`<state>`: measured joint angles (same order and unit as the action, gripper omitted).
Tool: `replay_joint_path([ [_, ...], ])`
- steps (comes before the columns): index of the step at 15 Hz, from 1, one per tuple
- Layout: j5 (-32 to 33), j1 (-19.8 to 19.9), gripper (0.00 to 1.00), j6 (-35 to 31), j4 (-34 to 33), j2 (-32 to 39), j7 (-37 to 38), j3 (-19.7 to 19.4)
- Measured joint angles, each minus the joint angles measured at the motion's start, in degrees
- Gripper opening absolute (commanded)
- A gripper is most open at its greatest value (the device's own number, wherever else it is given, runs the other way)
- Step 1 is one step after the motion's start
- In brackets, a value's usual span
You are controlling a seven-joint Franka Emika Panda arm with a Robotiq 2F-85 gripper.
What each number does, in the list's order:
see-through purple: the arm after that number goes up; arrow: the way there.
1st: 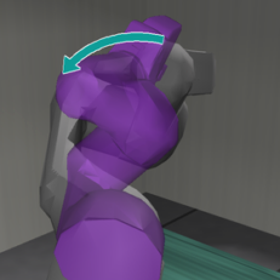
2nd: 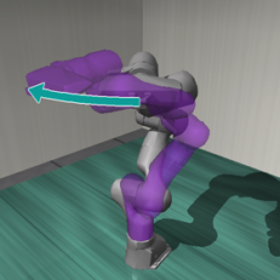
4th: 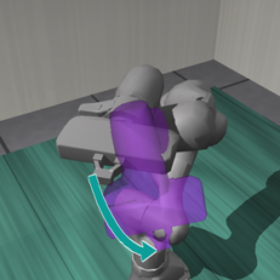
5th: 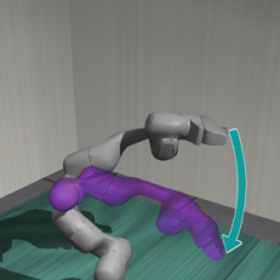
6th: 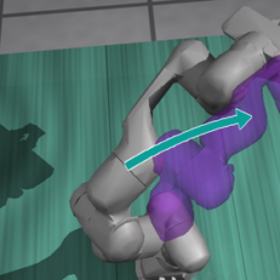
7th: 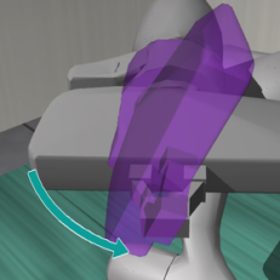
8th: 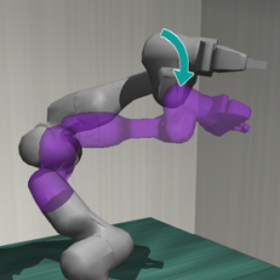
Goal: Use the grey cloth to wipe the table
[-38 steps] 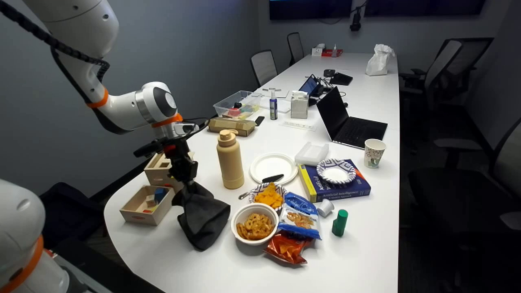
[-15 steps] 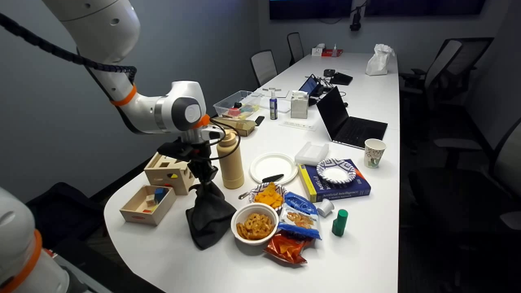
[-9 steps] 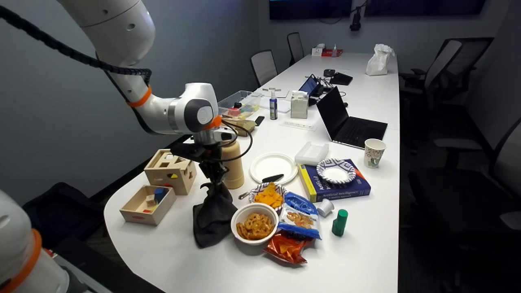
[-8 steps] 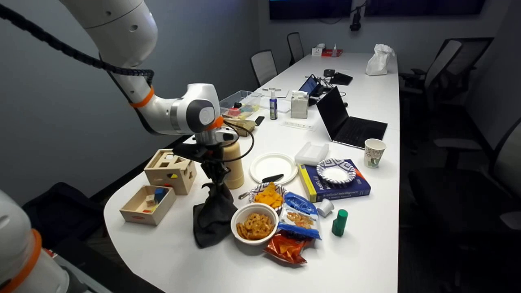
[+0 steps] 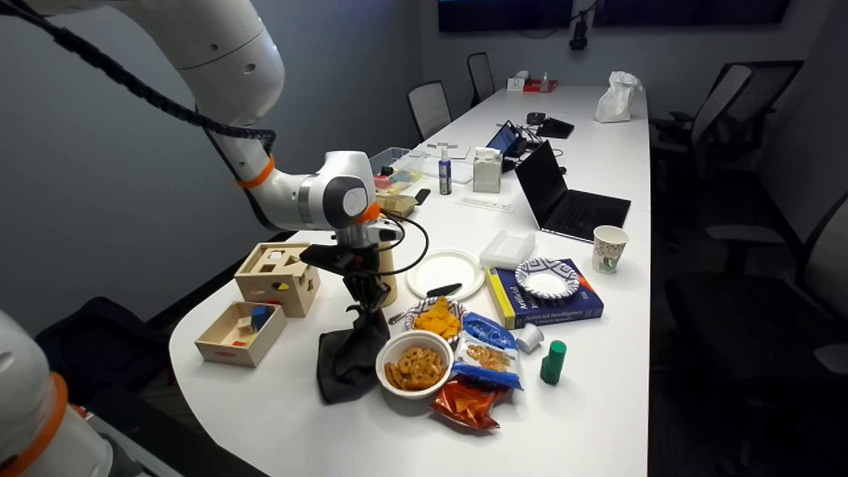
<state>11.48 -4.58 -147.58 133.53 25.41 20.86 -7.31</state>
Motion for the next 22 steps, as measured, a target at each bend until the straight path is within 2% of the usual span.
replay_joint_path([
  [3,-1.58,0.86,0.01,-0.38,0.27,0.31,-2.49,0.74],
  [7,-7.17,3.33,0.01,-0.38,3.34,-0.56,-11.68,5.59],
  [10,-10.99,4.45,0.01,-0.24,9.70,-4.44,-17.42,9.25],
  [14,-14.08,4.56,0.01,1.86,20.31,-14.59,-22.18,11.48],
  [17,-15.63,4.45,0.01,6.71,24.93,-22.46,-25.05,11.95],
  [22,-16.06,3.90,0.01,22.38,23.36,-34.75,-27.78,11.47],
])
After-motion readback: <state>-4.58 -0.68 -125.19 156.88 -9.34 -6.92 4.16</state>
